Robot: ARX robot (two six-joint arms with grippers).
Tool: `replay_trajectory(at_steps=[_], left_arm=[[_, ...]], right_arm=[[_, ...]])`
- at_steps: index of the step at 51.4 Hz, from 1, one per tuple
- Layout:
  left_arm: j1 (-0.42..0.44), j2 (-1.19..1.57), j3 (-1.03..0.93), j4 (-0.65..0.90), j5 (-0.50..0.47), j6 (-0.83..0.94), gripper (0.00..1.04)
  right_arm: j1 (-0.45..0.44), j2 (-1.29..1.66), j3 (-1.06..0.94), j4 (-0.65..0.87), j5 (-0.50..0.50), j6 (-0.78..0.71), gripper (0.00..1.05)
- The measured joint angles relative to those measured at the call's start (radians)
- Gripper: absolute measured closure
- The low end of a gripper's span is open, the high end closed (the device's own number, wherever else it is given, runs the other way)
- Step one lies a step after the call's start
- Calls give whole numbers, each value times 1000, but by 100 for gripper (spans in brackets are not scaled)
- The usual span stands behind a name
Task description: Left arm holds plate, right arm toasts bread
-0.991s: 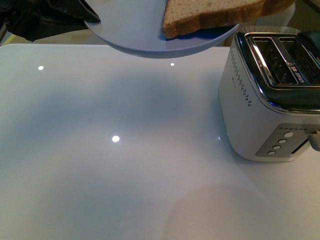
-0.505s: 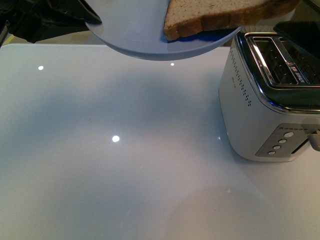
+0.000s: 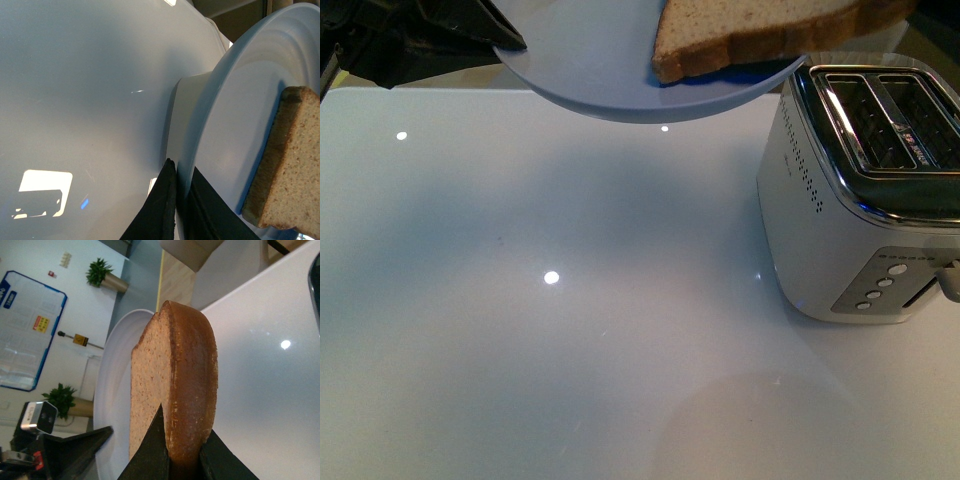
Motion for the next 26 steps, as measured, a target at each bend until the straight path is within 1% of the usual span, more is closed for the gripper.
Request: replay_trajectory(at_steps=[6,14,18,21,25,26], left_arm=[[0,0,-2,0,3,-1,102],[0,0,-10,2,3,-2,102],[0,0,-12,2,3,-2,102],[0,0,-12,3,4,-2,102],[0,0,-12,5,3,-2,102],[0,0,-12,5,3,-2,102]], right_arm=[[-14,-45,14,6,-15,15,101],[-88,-129,61,19,-13,60,101],[-145,-176,108,-39,33,27,101],[-167,-187,128,-79,69,-11,101],[-191,-187,153,-147,146,-131,101],[-192,-185,156,-155,157,-140,101]])
